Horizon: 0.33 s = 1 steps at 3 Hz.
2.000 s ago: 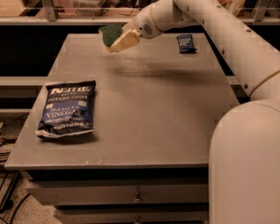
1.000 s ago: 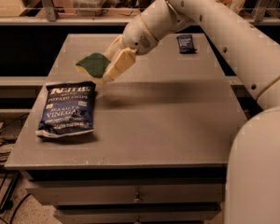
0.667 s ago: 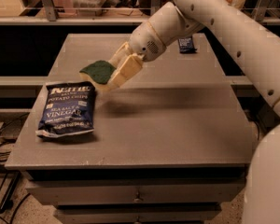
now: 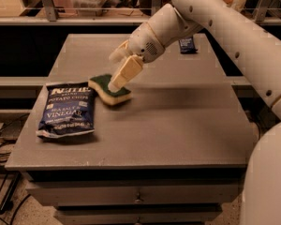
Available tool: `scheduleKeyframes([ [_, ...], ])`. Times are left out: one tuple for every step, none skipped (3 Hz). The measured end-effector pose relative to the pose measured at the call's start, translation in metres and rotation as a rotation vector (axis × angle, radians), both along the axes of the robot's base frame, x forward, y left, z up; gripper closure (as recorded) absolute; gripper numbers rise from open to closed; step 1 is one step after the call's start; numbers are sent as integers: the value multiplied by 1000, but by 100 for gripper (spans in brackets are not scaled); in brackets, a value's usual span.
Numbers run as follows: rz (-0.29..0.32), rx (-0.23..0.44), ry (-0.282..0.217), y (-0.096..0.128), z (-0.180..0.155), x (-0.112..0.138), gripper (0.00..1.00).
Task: Move sponge near blue chip bag
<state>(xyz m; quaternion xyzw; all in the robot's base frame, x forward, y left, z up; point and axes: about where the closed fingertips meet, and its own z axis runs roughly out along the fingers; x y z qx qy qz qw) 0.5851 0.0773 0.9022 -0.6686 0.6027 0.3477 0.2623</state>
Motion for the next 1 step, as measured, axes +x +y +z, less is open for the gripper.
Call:
scheduleKeyframes([
  [0, 0, 0, 0, 0, 0, 0],
])
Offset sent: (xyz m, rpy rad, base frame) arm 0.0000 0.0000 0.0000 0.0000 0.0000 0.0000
